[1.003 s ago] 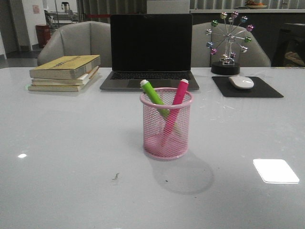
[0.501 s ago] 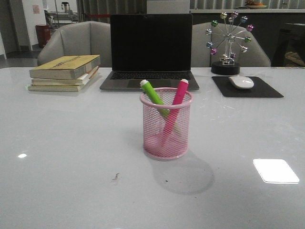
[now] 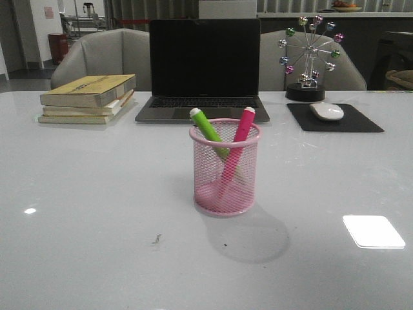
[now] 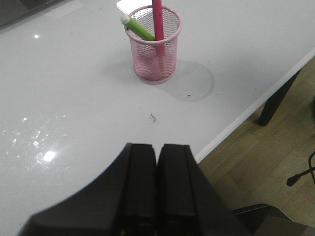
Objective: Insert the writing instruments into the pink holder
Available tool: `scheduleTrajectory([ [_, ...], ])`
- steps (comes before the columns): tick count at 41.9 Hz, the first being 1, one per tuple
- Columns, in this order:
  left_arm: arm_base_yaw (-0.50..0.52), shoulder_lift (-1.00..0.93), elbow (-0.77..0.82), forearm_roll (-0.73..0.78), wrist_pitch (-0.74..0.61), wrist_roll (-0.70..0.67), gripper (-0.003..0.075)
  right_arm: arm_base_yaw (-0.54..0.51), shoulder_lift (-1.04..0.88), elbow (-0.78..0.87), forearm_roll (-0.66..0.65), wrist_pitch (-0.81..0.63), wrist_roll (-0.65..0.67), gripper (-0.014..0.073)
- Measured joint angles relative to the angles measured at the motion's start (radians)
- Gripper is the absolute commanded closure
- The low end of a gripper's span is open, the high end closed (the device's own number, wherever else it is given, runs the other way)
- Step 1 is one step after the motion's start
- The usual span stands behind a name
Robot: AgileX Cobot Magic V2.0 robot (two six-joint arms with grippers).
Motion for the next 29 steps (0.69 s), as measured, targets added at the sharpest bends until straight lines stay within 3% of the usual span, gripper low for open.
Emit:
scheduleTrajectory([
  [17,0.029,-0.036,0.005,0.002,-0.004,-0.001,0.0629,0.000,0.000,0.000,0.000,0.002,0.000,0.0539],
  [22,0.138,-0.102,0.036,0.007,-0.062,-0.001,0.0629,0.000,0.000,0.000,0.000,0.002,0.000,0.0539],
  [29,0.370,-0.237,0.166,0.009,-0.253,-0.001,0.0629,0.000,0.000,0.000,0.000,0.002,0.000,0.0539],
])
